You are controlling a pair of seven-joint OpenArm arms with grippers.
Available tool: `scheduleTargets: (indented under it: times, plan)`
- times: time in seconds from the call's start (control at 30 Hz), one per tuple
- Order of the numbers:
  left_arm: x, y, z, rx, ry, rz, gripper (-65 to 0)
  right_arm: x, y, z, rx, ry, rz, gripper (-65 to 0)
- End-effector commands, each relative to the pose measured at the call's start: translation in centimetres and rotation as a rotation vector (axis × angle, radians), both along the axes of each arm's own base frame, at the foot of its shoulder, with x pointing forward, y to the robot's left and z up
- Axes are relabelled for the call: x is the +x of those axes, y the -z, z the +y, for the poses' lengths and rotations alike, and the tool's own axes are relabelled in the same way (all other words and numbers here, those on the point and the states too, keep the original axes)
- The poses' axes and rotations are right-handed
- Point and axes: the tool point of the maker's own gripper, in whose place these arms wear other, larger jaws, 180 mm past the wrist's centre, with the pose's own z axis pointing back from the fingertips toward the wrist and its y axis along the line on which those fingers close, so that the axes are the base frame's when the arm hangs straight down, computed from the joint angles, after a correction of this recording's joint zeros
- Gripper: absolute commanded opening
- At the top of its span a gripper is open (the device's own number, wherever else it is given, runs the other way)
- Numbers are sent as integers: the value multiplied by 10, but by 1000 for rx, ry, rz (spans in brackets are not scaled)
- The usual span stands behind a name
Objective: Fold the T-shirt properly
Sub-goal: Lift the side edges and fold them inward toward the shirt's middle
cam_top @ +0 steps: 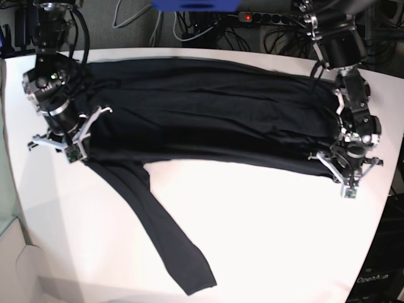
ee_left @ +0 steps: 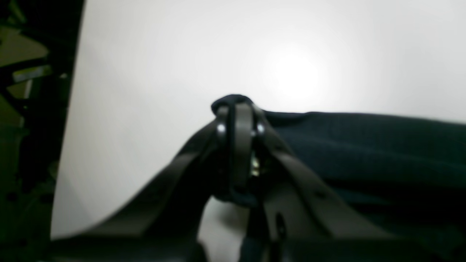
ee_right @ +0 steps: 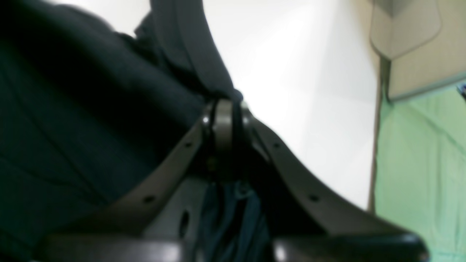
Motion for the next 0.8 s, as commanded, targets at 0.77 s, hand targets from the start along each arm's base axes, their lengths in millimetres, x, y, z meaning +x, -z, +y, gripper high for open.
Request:
scheduleTargets:
  times: [0.77]
  plan:
    - [-61,18,18,44,41,89,-650,-76,22,-17,113,25,17,-644]
